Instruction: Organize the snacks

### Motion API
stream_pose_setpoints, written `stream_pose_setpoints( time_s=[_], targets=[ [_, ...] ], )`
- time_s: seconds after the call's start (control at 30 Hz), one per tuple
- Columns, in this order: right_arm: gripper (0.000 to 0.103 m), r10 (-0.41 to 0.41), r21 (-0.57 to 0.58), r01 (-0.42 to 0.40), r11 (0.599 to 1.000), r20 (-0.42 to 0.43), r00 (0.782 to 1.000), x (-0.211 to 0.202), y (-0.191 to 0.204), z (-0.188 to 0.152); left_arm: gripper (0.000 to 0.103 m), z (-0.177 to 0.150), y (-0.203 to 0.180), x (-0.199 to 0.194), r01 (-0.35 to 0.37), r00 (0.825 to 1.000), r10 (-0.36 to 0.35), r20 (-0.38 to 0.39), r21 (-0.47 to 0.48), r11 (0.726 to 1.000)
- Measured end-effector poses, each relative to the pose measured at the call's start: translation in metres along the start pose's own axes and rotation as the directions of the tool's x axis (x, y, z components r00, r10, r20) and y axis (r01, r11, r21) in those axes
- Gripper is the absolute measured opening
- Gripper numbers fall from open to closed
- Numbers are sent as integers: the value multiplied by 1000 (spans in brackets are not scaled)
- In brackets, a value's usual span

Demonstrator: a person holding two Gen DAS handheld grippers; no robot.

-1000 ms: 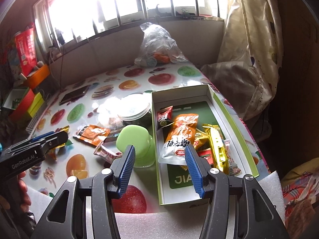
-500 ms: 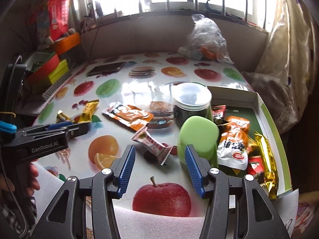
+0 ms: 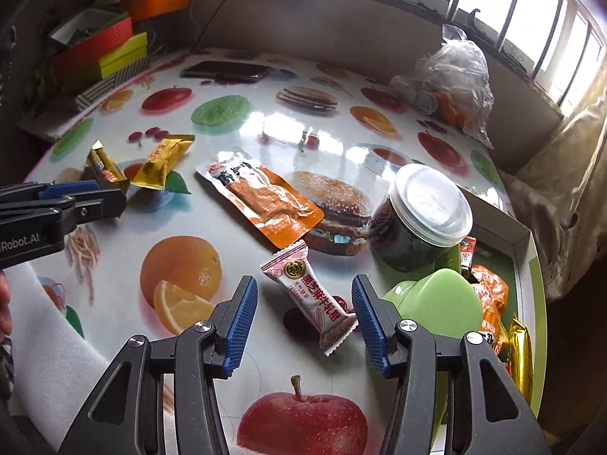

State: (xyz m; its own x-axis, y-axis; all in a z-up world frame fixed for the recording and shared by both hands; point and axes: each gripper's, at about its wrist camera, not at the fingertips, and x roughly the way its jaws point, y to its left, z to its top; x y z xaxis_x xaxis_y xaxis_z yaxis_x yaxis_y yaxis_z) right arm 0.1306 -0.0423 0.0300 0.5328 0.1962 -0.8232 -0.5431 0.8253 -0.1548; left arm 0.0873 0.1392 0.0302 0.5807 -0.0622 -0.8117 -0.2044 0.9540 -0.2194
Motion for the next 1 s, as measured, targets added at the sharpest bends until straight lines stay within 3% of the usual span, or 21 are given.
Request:
stream_pose_setpoints(
  time_s=[0.23, 0.37, 0.47, 0.6, 1.0],
  targets=[
    [51, -30, -60, 27, 998, -54, 998, 18, 5, 7, 46, 1, 22, -1, -22, 1000, 22, 4, -42, 999],
    [41, -25, -55, 21, 998, -67, 997, 23, 9, 10, 46, 1, 32, -5, -30, 999, 30, 11, -57, 998],
    [27, -23, -54, 20, 998, -64, 998, 24, 12, 12, 46, 1, 40, -6, -39, 999, 40, 12, -75, 996],
    [24, 3, -41, -6, 999, -67, 998, 26, 16, 13, 46, 0, 48, -7, -42, 999, 43, 14, -91, 995],
    [20, 256, 177, -246, 953, -37, 966, 23, 21, 20, 46, -1, 64, -8, -56, 998, 58, 10, -132, 990]
  ],
)
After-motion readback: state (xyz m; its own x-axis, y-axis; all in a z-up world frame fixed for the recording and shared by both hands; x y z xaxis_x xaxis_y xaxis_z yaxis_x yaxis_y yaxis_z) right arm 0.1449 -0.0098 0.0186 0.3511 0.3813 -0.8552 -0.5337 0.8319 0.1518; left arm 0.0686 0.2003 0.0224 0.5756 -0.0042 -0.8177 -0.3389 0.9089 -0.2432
